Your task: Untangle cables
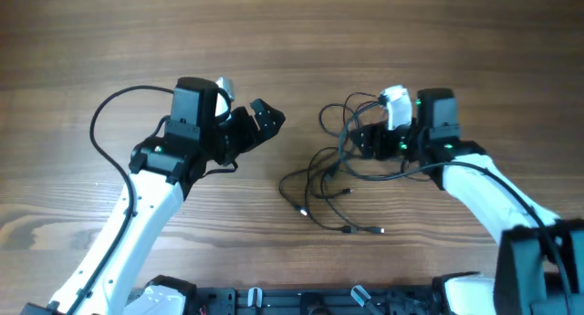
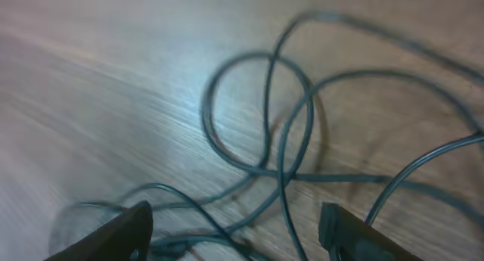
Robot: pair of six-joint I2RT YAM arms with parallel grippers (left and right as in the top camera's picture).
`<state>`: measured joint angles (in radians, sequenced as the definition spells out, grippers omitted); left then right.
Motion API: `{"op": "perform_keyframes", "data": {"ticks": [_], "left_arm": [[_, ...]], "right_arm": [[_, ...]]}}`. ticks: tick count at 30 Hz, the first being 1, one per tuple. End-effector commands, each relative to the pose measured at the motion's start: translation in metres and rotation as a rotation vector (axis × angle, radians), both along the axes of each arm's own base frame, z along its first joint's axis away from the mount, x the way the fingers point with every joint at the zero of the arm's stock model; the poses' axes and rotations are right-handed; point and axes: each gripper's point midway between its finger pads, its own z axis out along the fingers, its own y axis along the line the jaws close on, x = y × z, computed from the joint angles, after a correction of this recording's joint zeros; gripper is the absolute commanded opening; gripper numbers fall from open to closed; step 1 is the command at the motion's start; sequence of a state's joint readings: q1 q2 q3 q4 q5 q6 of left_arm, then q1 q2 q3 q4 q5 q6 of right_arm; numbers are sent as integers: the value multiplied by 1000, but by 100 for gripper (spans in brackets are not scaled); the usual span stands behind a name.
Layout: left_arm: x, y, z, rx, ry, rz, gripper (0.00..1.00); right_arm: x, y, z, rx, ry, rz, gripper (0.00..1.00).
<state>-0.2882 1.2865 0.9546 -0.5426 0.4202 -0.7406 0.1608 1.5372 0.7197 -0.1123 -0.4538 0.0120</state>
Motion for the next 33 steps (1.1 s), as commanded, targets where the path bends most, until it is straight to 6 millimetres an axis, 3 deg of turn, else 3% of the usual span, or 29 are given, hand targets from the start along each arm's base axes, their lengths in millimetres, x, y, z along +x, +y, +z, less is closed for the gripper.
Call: {"op": "perform_keyframes", "data": {"ticks": [1,5,6,8,10,13,14,16,18,20,21,22,24,28,33], "left_arm": [[0,-3,3,-17,5,-3,100],[0,-3,3,-17,5,-3,100],[0,-3,3,-17,5,-3,100],[0,-3,3,-16,6,-3,100],[-1,-3,2,-15,9,-3,100],[-1,-3,2,-16,9,-2,100],[-1,-3,2,-18,10,-5,100],[-3,-4,2,-36,34,8,100],[-6,-4,-1,-49,74,36,100],[-10,-3,-4,-43,95,39,100],[-13,-2,-6,-39,110,39,100],[-15,-1,-7,-35,122,40,100],[-16,-1,-8,-34,128,39,100],[-14,-9,-4,-42,98,16,100],[-12,-33,7,-66,25,-51,100]], "right_arm": [[3,-16,-35,-156,30,-37,70],[2,-25,-55,-210,69,-59,66],[1,-25,-57,-215,75,-60,61],[-8,-19,-63,-182,117,-32,50],[-16,-12,-63,-145,148,-4,49],[-17,-12,-64,-143,155,-2,12],[-17,-11,-64,-136,158,-1,5],[-19,12,-51,-10,144,75,5],[-14,34,-19,155,108,157,5],[-4,55,37,368,77,222,5],[-1,63,76,474,43,279,5],[-2,70,109,540,-5,350,5],[-3,76,156,586,-94,426,4],[-4,75,218,624,-204,422,5],[-16,75,264,686,-279,443,5]]}}
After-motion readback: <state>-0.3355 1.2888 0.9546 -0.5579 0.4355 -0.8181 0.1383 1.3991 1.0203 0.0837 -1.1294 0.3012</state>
